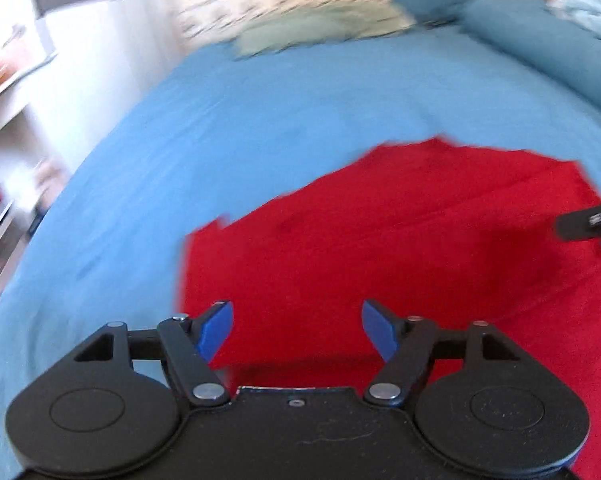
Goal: Fold small clothes
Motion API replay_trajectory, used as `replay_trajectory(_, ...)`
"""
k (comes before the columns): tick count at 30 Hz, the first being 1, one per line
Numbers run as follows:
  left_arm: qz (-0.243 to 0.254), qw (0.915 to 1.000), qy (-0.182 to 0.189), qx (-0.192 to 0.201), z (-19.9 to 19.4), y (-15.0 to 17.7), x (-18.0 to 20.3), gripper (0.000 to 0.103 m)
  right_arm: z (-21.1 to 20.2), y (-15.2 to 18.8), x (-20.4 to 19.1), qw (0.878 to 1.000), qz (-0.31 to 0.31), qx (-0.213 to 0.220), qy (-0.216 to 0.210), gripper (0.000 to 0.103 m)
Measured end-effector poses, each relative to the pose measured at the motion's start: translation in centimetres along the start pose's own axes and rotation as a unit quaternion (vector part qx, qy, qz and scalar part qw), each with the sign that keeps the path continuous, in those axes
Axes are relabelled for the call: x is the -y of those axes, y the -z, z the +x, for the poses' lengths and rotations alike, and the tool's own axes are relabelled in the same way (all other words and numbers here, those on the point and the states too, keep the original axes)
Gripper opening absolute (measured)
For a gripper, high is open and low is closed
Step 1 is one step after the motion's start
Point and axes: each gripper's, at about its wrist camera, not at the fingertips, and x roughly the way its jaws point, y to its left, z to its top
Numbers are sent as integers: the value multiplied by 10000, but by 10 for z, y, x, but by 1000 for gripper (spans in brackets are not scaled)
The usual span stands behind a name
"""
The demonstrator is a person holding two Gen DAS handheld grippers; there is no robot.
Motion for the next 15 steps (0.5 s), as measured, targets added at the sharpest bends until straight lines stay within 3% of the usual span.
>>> replay_trajectory(4,-513,9978,-275,-326,22,16,-37,77,27,5,-19,9997,73,183,135,103)
replay_trajectory(8,-808,9952,-300,-467,32,25,-44,77,49,13,-20,9973,398,205,590,80)
replay_trajectory(11,-842,9947,-206,-558,39,29,-45,77,46,21,-20,9949,488,417,779,72)
replay_trajectory(13,-776,9952,-180,-572,40,30,-46,77,45,23,-22,9932,430,492,959,48)
replay_trajectory(14,-754,9954,-175,-562,42,28,-45,77,46,22,-23,9927,375,476,1040,24)
replay_trajectory(15,-755,9955,-158,-546,43,28,-45,76,47,20,-24,9925,328,447,1086,21)
